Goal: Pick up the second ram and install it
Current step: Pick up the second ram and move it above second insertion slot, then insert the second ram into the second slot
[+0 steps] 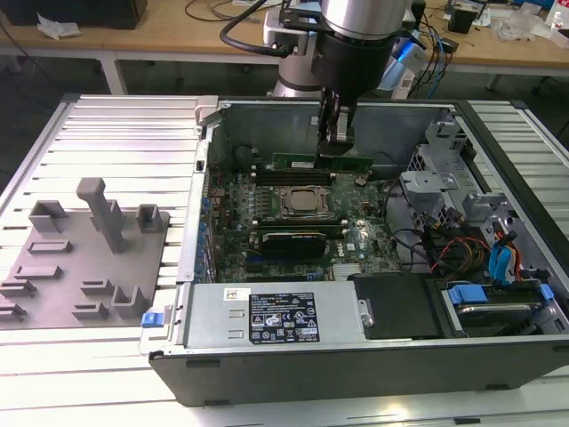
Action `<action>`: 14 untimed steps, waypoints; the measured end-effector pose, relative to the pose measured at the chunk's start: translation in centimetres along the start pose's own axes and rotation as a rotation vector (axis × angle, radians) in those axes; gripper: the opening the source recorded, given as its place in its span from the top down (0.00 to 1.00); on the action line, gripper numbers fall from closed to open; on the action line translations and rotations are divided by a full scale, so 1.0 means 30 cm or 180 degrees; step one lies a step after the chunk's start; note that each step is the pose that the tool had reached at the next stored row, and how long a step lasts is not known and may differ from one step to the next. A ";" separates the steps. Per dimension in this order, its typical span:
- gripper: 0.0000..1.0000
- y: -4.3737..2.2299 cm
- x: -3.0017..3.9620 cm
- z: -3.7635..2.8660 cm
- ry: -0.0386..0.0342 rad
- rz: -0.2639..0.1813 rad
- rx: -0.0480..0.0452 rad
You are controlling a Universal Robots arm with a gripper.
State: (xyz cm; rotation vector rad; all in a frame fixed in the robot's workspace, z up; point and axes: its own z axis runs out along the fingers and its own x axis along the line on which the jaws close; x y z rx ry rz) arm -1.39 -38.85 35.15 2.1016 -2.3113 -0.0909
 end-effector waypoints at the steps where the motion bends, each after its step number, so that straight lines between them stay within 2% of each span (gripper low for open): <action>1: 0.86 0.000 0.000 0.001 -0.0005 0.0000 0.0000; 14: 0.86 0.000 0.000 0.002 -0.0008 -0.0001 -0.0001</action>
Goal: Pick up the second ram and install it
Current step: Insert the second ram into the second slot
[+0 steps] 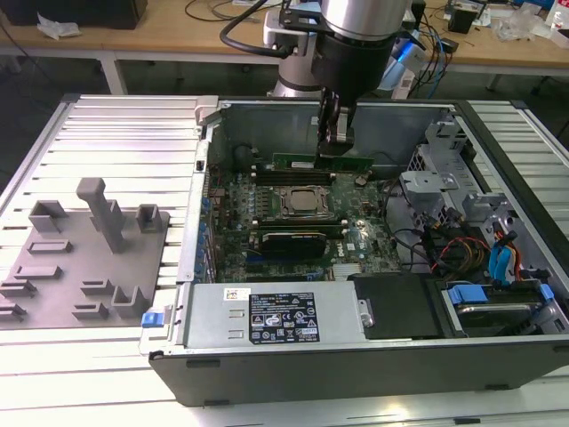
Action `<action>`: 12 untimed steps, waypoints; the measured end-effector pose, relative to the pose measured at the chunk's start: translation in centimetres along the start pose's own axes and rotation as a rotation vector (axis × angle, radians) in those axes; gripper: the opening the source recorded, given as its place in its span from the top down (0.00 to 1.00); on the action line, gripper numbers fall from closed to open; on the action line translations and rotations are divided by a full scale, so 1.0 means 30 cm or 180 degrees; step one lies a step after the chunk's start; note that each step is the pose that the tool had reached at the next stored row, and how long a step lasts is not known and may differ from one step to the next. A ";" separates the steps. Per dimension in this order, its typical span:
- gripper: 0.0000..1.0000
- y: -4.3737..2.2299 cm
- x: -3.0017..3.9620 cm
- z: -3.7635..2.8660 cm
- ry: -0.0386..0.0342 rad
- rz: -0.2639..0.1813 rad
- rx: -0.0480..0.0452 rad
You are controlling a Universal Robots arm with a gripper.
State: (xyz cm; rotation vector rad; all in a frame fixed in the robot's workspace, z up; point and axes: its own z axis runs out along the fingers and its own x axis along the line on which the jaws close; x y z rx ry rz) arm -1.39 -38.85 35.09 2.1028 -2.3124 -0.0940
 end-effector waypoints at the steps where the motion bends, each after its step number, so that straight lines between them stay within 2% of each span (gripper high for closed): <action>1: 0.86 0.000 0.000 0.000 -0.0003 0.0000 0.0000; 2: 0.86 0.000 0.000 0.000 -0.0097 -0.0005 -0.0009; 3: 0.86 0.000 0.000 0.001 -0.0211 -0.0011 -0.0020; 4: 0.86 0.000 0.000 0.009 -0.0231 -0.0012 -0.0022; 7: 0.86 -0.002 0.001 0.044 -0.0231 -0.0015 -0.0022; 10: 0.86 -0.004 0.002 0.065 -0.0231 -0.0015 -0.0022; 12: 0.86 -0.004 0.002 0.071 -0.0231 -0.0015 -0.0022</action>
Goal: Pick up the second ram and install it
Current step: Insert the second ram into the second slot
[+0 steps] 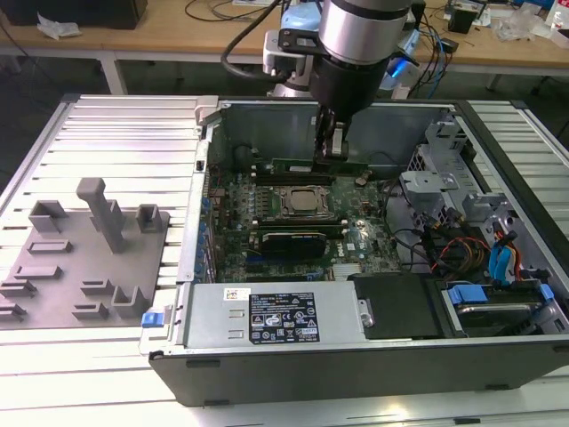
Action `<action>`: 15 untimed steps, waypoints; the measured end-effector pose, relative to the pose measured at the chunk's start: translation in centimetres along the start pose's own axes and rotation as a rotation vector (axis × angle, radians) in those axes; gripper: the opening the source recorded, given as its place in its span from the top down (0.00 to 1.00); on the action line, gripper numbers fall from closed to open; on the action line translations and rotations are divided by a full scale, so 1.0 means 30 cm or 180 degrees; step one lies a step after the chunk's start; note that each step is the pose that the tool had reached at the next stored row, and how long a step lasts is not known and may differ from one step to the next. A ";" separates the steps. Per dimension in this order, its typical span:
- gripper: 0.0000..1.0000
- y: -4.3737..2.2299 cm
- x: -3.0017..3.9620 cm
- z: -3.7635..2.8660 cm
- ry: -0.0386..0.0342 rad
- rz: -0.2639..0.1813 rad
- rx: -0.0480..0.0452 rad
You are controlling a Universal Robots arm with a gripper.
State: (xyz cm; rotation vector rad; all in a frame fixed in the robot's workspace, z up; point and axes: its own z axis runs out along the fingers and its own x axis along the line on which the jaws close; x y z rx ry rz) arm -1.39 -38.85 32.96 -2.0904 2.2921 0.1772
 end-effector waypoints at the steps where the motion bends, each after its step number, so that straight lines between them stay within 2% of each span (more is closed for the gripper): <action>1: 0.86 0.000 0.000 0.002 0.0000 0.0000 0.0000; 4: 0.86 -0.001 0.001 0.013 0.0000 0.0000 0.0000; 8: 0.86 -0.002 0.004 0.039 0.0000 0.0000 0.0000; 14: 0.86 -0.004 0.006 0.061 0.0000 0.0000 0.0000; 15: 0.86 -0.005 0.008 0.075 0.0000 0.0000 0.0000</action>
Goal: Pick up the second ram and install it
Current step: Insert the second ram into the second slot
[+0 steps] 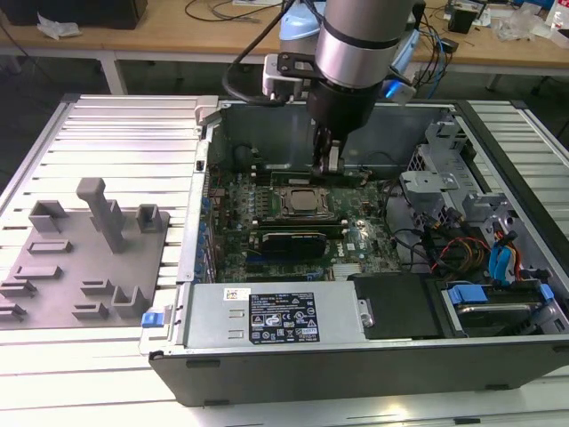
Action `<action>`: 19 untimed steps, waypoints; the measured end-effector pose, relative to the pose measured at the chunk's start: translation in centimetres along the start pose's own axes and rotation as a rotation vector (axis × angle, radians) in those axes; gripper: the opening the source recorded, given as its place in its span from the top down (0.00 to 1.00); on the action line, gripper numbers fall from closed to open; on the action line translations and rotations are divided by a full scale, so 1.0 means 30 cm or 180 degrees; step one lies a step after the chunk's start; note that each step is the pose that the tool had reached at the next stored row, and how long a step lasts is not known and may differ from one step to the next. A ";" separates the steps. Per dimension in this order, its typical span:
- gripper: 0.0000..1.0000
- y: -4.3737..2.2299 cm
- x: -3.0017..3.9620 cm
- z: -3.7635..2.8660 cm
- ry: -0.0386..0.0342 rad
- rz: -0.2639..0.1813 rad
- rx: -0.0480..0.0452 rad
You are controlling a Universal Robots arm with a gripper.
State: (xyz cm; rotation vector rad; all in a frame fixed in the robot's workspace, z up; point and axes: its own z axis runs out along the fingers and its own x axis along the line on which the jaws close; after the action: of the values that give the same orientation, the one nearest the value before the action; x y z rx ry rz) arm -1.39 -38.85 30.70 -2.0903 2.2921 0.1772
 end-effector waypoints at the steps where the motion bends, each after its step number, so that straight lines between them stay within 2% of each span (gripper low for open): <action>1: 0.86 0.001 0.001 0.013 0.0000 0.0001 0.0000; 3: 0.86 0.006 0.004 0.047 0.0000 0.0000 0.0000; 6: 0.86 0.006 0.006 0.075 0.0000 0.0000 0.0000; 9: 0.86 0.005 0.008 0.090 0.0000 0.0000 0.0000; 19: 0.86 0.004 0.011 0.118 0.0000 0.0000 0.0000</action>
State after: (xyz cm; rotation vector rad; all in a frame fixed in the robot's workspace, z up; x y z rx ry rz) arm -1.72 -38.77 27.16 -2.0903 2.2921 0.1772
